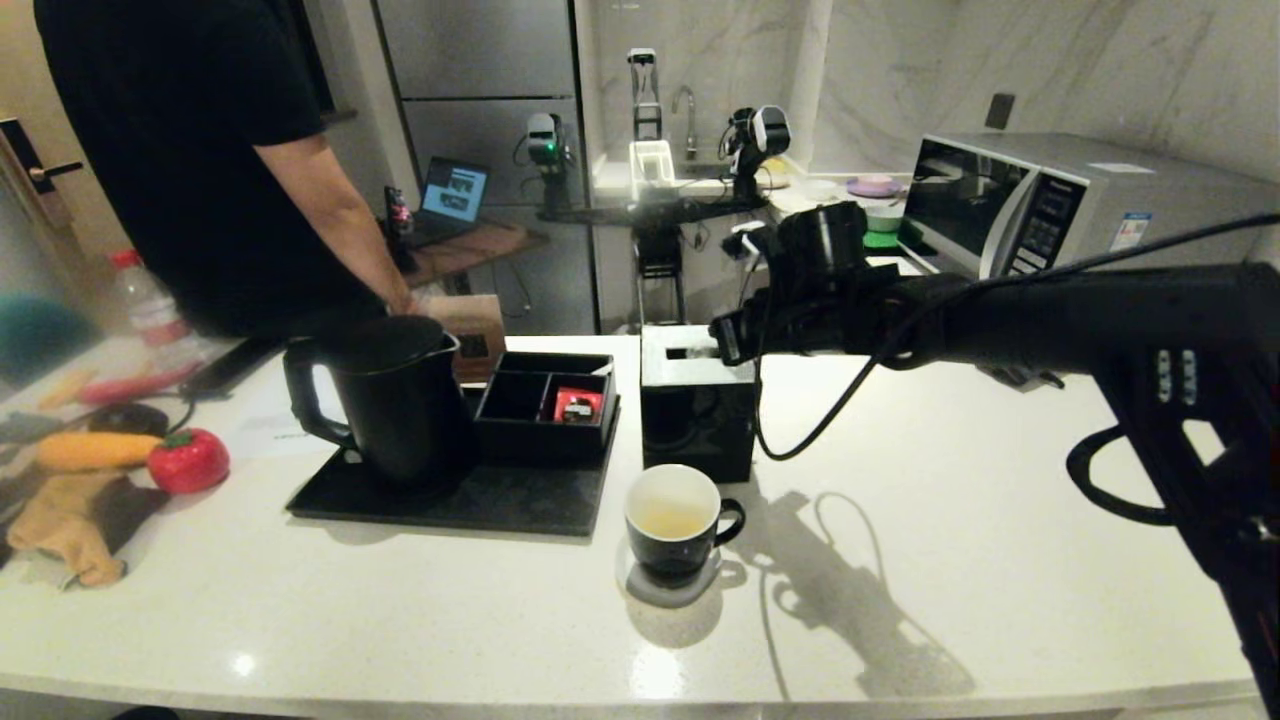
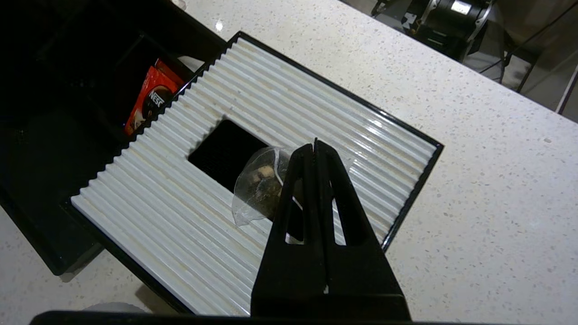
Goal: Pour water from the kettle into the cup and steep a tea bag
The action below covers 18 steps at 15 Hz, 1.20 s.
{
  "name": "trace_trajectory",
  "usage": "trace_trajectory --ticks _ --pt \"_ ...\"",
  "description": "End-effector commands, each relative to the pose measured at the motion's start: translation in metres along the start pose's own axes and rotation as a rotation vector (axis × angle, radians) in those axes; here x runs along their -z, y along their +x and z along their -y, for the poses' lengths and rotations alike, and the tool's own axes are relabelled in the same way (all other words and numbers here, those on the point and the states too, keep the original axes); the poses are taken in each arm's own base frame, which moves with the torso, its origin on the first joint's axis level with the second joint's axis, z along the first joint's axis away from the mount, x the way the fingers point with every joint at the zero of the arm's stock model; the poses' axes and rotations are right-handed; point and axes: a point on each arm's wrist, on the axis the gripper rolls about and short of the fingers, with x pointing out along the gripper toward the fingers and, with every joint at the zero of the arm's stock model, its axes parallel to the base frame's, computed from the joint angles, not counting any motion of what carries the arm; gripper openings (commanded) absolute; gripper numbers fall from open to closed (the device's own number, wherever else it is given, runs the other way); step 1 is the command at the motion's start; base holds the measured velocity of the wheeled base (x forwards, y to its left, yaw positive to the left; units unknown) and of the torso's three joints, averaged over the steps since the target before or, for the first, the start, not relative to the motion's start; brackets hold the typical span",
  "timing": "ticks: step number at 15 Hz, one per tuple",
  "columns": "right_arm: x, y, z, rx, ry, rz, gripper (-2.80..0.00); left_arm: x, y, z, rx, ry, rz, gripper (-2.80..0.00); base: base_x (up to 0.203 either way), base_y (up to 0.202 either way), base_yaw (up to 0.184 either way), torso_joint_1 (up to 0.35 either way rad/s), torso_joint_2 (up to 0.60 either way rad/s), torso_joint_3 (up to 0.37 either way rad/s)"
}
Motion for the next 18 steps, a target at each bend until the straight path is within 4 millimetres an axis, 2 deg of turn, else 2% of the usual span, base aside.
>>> trace_trajectory --ticks 1,12,18 --pt "0.008 0.008 -0.002 -0.008 0.000 -0.021 -2.80 0.000 0.000 0.000 0.000 -0.001 0.001 -2.80 0.000 0.000 0.000 0.000 0.00 0.000" --pt "0.015 0.015 -0.005 -0.014 -0.004 -0.035 -2.80 0.000 0.000 0.000 0.000 -0.001 0.001 -2.80 0.000 0.000 0.000 0.000 0.00 0.000" --pt "0.015 0.015 -0.015 -0.033 -0.010 -0.042 -2.80 0.000 0.000 0.000 0.000 -0.001 0.001 -2.80 0.000 0.000 0.000 0.000 0.00 0.000"
